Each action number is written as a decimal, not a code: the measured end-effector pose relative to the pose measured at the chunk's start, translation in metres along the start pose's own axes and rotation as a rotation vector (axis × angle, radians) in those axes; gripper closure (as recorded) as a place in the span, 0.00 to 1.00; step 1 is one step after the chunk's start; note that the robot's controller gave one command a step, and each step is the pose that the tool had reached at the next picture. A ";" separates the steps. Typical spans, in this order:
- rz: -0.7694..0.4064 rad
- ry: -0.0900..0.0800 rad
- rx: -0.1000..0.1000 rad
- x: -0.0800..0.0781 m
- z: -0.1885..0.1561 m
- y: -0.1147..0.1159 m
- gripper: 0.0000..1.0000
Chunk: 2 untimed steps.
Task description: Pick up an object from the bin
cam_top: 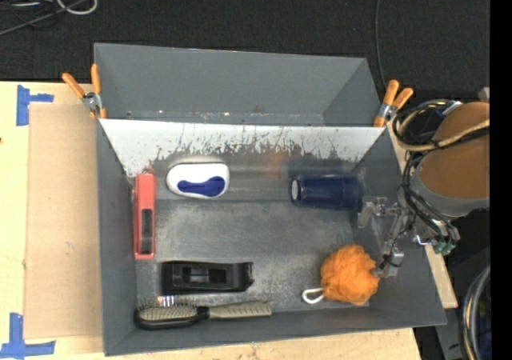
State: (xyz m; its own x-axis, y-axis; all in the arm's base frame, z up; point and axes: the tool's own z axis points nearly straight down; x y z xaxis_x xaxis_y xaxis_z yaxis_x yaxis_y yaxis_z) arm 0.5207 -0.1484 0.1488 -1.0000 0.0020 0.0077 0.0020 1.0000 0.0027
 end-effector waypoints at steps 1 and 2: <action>-0.004 -0.006 0.002 -0.002 -0.003 0.000 0.00; -0.114 -0.007 0.002 0.041 0.070 0.013 0.00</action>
Offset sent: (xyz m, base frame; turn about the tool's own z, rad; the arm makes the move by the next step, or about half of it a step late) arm -0.0473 0.0136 -0.0788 -0.1250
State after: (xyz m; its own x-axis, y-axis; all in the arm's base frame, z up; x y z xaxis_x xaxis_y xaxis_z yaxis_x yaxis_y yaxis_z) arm 0.4793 -0.1352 0.0790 -0.9938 -0.1114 0.0006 -0.1114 0.9938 0.0007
